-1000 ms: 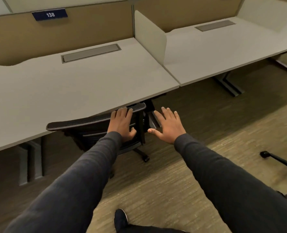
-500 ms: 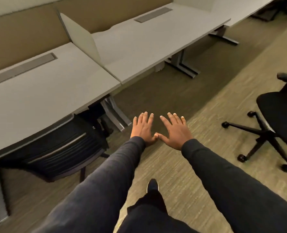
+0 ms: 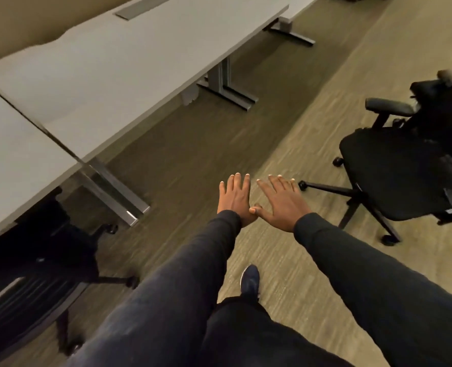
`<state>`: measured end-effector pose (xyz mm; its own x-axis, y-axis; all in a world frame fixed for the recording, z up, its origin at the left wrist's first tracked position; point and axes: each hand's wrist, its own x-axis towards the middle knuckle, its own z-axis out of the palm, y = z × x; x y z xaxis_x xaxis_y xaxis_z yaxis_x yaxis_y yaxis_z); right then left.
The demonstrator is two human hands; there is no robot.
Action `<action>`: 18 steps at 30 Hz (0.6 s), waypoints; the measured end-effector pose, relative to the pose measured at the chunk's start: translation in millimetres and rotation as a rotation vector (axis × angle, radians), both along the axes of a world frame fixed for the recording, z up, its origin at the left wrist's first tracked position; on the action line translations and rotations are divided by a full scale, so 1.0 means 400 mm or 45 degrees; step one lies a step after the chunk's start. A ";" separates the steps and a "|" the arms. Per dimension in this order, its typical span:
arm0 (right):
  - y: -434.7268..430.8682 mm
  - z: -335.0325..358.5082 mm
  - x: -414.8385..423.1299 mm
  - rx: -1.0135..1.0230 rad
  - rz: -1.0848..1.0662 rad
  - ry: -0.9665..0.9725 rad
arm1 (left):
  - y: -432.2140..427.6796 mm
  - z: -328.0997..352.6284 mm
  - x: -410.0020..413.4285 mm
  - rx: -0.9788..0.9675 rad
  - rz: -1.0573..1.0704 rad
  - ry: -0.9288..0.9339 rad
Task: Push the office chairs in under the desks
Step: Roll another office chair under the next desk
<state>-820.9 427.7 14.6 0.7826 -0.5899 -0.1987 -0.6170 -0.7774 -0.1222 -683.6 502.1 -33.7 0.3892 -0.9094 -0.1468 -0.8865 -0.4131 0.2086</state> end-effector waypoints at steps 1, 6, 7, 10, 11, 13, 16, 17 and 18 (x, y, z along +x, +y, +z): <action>-0.052 0.004 -0.008 -0.004 -0.011 0.000 | -0.047 0.005 -0.010 0.006 -0.008 0.028; -0.287 0.030 -0.070 -0.016 -0.134 -0.058 | -0.286 0.019 -0.051 -0.022 -0.104 0.049; -0.325 0.030 -0.095 -0.021 -0.162 -0.052 | -0.328 0.023 -0.066 -0.029 -0.130 0.044; -0.434 0.030 -0.174 -0.004 -0.260 -0.060 | -0.457 0.027 -0.120 -0.032 -0.199 0.039; -0.467 0.030 -0.203 0.009 -0.288 -0.064 | -0.494 0.027 -0.145 -0.032 -0.217 0.040; -0.524 0.027 -0.270 0.024 -0.329 -0.070 | -0.565 0.025 -0.209 -0.025 -0.257 0.038; -0.603 0.024 -0.381 0.026 -0.358 -0.085 | -0.658 0.019 -0.324 -0.005 -0.293 0.023; -0.631 0.024 -0.422 0.025 -0.370 -0.100 | -0.688 0.016 -0.369 -0.006 -0.302 0.028; -0.661 0.026 -0.466 0.022 -0.382 -0.114 | -0.718 0.014 -0.416 -0.003 -0.310 0.023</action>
<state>-1007.1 163.3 24.8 0.5891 -0.7942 -0.1488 -0.8047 -0.5598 -0.1978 -849.8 214.7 -28.2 0.1558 -0.9764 -0.1494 -0.9559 -0.1872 0.2262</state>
